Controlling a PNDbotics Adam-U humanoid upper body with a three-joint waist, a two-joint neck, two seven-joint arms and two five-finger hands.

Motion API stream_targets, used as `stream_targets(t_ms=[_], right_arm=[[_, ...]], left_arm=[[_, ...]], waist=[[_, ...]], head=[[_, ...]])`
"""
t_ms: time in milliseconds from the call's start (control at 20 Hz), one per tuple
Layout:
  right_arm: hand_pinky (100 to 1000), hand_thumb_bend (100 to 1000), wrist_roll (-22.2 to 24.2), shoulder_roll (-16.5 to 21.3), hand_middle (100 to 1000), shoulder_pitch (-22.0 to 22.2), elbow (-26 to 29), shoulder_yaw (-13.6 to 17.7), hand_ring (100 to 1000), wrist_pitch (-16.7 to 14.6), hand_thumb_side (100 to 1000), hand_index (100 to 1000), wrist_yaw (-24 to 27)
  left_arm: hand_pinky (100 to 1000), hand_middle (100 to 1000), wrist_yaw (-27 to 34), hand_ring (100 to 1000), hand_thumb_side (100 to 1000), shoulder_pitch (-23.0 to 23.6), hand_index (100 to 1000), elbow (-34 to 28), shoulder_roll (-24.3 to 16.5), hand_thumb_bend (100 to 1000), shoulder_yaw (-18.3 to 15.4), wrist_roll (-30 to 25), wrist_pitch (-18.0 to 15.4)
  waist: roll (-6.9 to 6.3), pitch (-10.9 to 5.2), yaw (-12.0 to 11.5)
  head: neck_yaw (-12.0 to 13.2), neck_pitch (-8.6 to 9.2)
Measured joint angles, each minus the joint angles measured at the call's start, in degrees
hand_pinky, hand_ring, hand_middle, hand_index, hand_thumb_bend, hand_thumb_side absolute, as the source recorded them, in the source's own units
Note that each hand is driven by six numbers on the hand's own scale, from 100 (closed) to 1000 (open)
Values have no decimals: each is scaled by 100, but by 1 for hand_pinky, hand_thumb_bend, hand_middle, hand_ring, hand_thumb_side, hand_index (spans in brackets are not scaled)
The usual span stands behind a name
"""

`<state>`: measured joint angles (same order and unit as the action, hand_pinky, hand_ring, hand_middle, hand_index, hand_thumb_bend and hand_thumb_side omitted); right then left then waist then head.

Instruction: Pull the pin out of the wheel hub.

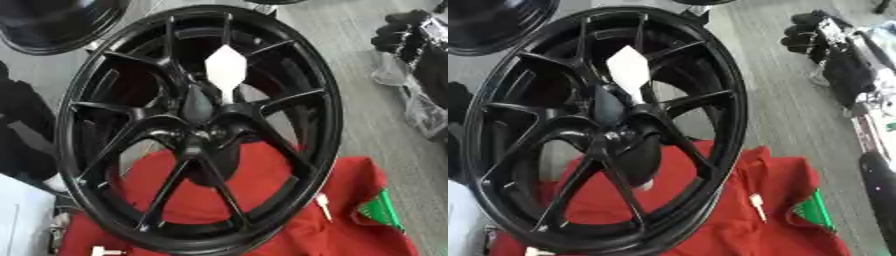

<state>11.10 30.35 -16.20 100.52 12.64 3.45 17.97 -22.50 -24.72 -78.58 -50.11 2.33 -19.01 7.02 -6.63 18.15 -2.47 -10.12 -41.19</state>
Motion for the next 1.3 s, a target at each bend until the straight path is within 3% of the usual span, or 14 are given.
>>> stream_targets(t_ms=[150, 250, 300, 400, 500, 700, 900, 1300], right_arm=[[849, 100, 3, 0, 662, -15, 0, -1, 738, 2, 735, 763, 0], [849, 100, 6, 0, 662, -20, 0, -2, 738, 4, 735, 763, 0], [849, 100, 7, 0, 662, -21, 0, -3, 739, 5, 735, 763, 0], [849, 100, 14, 0, 662, -27, -1, -5, 739, 9, 734, 763, 2], [849, 100, 25, 0, 662, -41, -1, -19, 738, 16, 734, 763, 19], [849, 100, 38, 0, 661, -42, -2, -35, 738, 19, 733, 763, 39], [849, 100, 38, -1, 661, -46, -2, -35, 738, 19, 733, 762, 44], [849, 100, 33, -43, 661, -97, -2, -35, 738, 16, 730, 762, 72]], left_arm=[[968, 808, -118, 896, 946, 0, 952, 7, 2, 189, 0, 24, -74], [966, 802, -120, 892, 916, -1, 941, -8, 3, 100, 0, -8, -126], [967, 799, -101, 890, 889, -6, 932, -23, 8, 100, 0, -24, -141], [961, 787, 65, 875, 684, -29, 917, -79, 36, 100, -3, -35, -144], [937, 758, 455, 846, 621, -86, 891, -206, 86, 100, -14, 2, -109], [894, 696, 1652, 791, 587, -200, 824, -624, 297, 100, -100, 423, 24], [868, 674, 2705, 761, 630, -420, 811, -1147, 825, 100, -225, 1187, 135], [872, 695, 4210, 768, 758, -697, 819, -1636, 2451, 100, -461, 2284, 23]], waist=[[-4, 0, 0], [-9, 0, 0], [-10, 0, 0], [-10, 0, -1], [-10, 0, -1], [-11, 0, 5], [-5, 0, 18], [75, 2, 41]], head=[[3, 0], [2, 0], [0, 0], [-1, 5], [-2, 9], [-2, 7], [-1, 7], [51, 7]])
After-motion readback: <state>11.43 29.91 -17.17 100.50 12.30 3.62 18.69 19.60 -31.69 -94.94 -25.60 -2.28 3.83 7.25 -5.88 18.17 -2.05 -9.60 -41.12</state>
